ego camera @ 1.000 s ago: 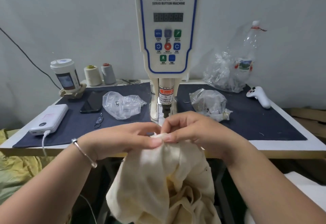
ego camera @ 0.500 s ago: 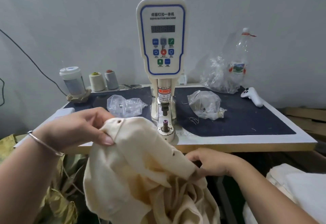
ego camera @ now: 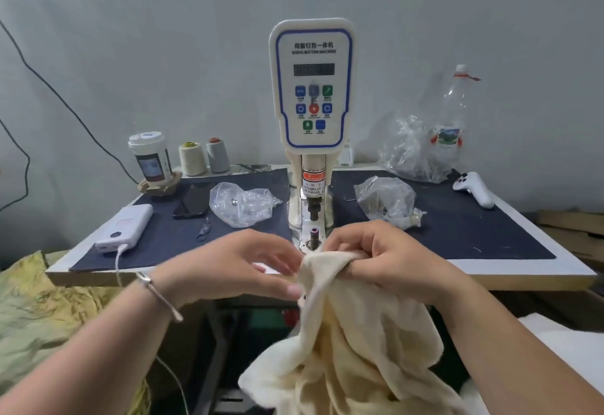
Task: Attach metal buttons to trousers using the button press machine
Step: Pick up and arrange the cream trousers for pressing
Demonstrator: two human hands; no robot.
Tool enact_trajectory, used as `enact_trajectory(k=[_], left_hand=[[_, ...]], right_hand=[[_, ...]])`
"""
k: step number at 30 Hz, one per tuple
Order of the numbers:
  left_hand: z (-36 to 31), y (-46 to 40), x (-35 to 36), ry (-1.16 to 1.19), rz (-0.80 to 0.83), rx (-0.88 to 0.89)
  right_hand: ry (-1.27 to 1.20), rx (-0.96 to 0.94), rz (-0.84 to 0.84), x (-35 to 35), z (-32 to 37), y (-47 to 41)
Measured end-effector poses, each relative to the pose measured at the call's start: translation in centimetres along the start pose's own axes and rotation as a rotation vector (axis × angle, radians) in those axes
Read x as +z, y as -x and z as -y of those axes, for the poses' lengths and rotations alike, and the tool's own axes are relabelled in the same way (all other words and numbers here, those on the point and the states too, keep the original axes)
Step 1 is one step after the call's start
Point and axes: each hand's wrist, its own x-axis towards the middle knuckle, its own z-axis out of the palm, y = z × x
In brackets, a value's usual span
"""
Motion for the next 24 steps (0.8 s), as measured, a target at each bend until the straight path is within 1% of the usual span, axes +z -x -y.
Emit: enact_trajectory(k=[1, 4, 5, 6, 7, 9, 11, 13, 15, 17, 18, 21, 22, 24], left_hand=[[0.0, -0.5, 1.0, 0.016, -0.074, 0.038], [1.0, -1.6, 2.9, 0.086, -0.368, 0.123], [1.4, -1.8, 3.5, 0.119, -0.435, 0.137], [1.8, -2.1, 4.0, 0.149, -0.458, 0.144], [2.1, -2.4, 4.4, 0.169, -0.44, 0.149], [2.6, -3.0, 5.2, 0.21, -0.356, 0.155], [2.9, -3.3, 5.8, 0.304, -0.287, 0.163], [3.0, -3.3, 5.9, 0.409, -0.233, 0.155], [3.1, -2.8, 5.1, 0.453, -0.188, 0.132], [3.4, -2.1, 3.7, 0.48, -0.183, 0.103], [3.7, -1.6, 2.9, 0.512, -0.191, 0.081], [4.5, -0.3, 0.6, 0.642, -0.184, 0.038], [4.6, 0.1, 0.0, 0.679, -0.192, 0.025], [4.8, 0.5, -1.4, 0.729, -0.255, 0.003]], right_hand=[[-0.012, -0.007, -0.043, 0.1, 0.2, 0.1], [-0.047, -0.014, -0.17, -0.5, 0.1, 0.4], [-0.048, -0.017, -0.184, -0.8, -0.1, 0.5], [-0.057, -0.016, -0.183, -0.9, -0.3, 0.6], [-0.085, -0.015, -0.173, -1.0, -0.6, 0.6], [-0.17, -0.013, -0.136, -0.9, -0.8, 0.7], [-0.224, -0.016, -0.115, -0.8, -1.0, 0.6], [-0.235, -0.006, -0.111, -1.0, -1.2, 0.5], [-0.225, 0.012, -0.133, -1.4, -1.7, 0.3], [-0.167, 0.062, -0.159, -1.7, -2.4, 0.2], [-0.13, 0.102, -0.132, -1.7, -2.8, 0.1], [-0.053, 0.222, 0.039, -1.6, -4.3, -0.2], [-0.048, 0.254, 0.064, -1.8, -4.8, -0.3], [-0.056, 0.305, 0.052, -2.5, -6.0, -0.5]])
